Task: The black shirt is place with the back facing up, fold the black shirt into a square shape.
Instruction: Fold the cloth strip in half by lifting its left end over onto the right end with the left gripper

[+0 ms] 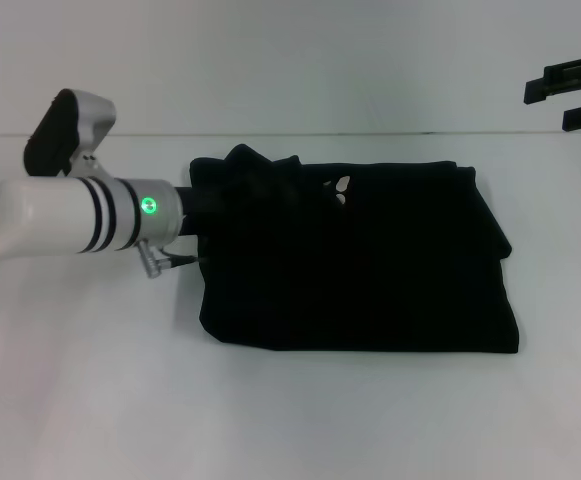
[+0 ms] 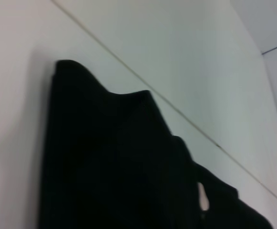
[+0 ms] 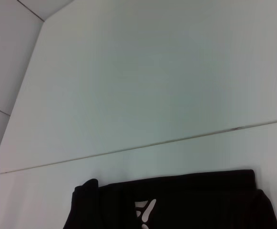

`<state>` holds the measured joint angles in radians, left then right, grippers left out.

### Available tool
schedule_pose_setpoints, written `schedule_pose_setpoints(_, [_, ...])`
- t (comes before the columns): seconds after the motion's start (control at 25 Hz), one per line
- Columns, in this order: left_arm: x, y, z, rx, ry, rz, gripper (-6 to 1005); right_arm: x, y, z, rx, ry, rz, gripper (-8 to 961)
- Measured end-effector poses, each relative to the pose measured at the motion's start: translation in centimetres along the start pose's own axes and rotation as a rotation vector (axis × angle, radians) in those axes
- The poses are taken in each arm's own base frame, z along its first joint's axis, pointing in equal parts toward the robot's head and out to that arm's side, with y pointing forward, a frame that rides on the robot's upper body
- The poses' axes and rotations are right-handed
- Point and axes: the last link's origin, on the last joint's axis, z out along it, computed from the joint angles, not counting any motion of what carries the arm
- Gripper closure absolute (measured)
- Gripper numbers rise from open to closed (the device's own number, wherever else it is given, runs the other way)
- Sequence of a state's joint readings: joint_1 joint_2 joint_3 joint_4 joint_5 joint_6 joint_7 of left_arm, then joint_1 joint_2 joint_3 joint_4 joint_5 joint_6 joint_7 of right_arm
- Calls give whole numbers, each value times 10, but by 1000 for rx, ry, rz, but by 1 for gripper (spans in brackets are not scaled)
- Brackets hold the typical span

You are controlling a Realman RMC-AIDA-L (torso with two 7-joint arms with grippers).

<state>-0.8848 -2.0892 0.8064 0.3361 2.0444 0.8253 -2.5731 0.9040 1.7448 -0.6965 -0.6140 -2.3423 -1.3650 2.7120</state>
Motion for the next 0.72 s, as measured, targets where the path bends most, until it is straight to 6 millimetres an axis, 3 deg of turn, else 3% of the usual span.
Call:
schedule_pose_setpoints(0.16, [4,18,4,-42,28,30,306,2,-2,0,2,1,-5,144])
schedule_pose_setpoints(0.36, [7,56,17,-96,36,115,306,4,-2,2,-4,2,-14,145])
schedule_pose_setpoints(0.52, [-16,99,28,-220,-96,316,306,4,-2,3,1,0,-20,145])
schedule_pose_setpoints(0.6, [-20,103,30,-223,-133,353,306,3,-3,3,-1,-9,-19,145])
schedule_pose_setpoints(0.72, [-13,87,22,-201,-112,291,306,3,-4,3,-3,-14,-18,145])
